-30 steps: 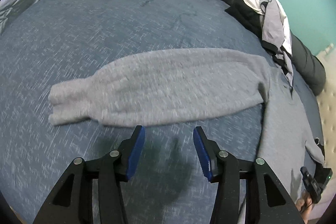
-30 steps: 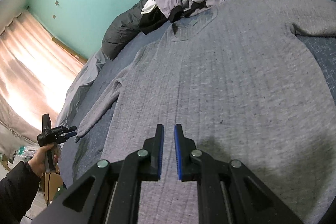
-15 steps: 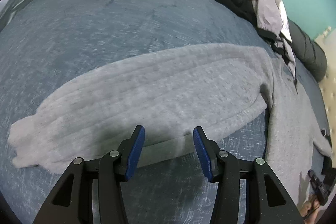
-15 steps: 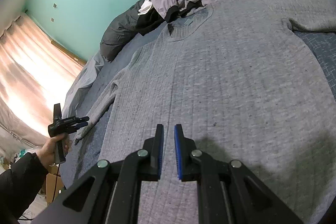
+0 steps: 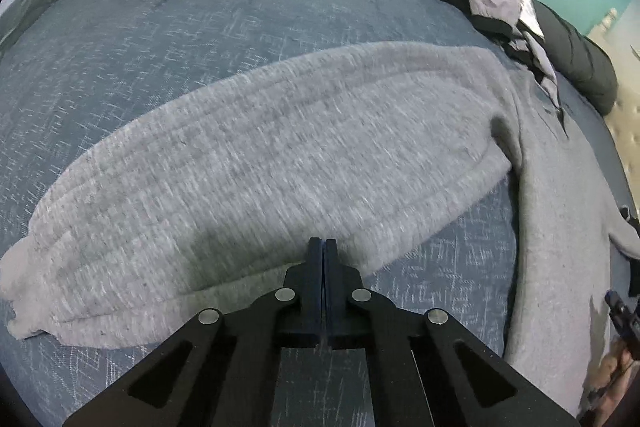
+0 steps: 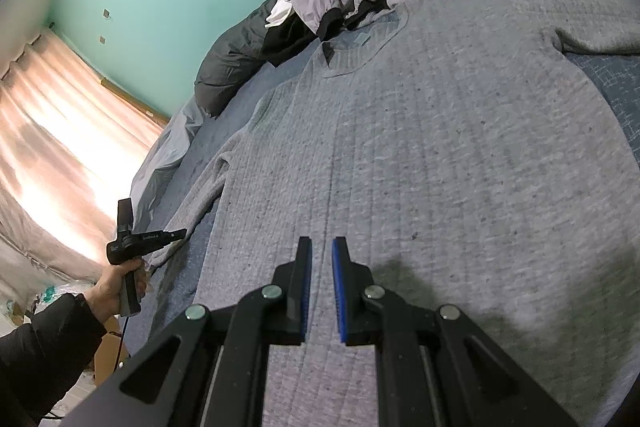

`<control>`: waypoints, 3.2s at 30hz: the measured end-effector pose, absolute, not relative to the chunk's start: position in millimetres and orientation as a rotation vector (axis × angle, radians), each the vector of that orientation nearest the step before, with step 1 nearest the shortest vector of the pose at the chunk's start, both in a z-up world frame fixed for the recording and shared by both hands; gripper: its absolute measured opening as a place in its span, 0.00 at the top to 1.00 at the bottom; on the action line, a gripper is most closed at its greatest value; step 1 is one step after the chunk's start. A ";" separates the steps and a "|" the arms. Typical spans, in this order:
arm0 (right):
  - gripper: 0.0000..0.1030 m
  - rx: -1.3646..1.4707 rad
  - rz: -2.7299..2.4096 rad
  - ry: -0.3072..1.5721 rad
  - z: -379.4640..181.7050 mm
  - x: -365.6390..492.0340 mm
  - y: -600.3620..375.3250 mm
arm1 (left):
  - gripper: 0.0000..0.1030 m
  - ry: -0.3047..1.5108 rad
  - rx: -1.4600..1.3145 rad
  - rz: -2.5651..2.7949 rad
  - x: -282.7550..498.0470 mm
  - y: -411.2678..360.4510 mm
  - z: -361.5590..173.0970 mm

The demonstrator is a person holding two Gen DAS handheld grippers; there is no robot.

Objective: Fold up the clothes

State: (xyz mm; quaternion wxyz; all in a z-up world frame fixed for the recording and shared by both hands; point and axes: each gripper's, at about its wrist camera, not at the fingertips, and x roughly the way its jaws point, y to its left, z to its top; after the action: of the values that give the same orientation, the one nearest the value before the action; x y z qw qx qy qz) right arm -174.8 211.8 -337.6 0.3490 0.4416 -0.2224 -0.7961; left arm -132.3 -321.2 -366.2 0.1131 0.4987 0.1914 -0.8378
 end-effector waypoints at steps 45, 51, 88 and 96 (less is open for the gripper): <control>0.90 1.158 -2.038 -0.604 -339.4 -174.8 210.0 | 0.97 0.477 1.632 -2.546 -134.8 -274.9 -353.9; 0.90 1.154 -2.041 -0.604 -337.7 -174.1 211.8 | 0.94 0.546 1.536 -2.533 -135.4 -286.0 -347.9; 0.90 1.198 -2.043 -0.540 -346.1 -170.5 196.6 | 0.90 0.516 1.390 -2.339 -31.3 -457.8 -351.3; 0.90 1.178 -2.041 -0.553 -341.6 -168.6 197.4 | 0.96 0.410 1.273 -2.335 -21.4 -463.0 -299.5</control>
State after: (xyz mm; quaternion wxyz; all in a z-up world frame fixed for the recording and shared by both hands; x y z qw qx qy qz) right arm -168.6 197.4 -341.6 0.3529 0.4552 -0.2137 -0.7890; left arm -21.4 -463.1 -299.5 0.2237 0.4611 0.1485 -0.8457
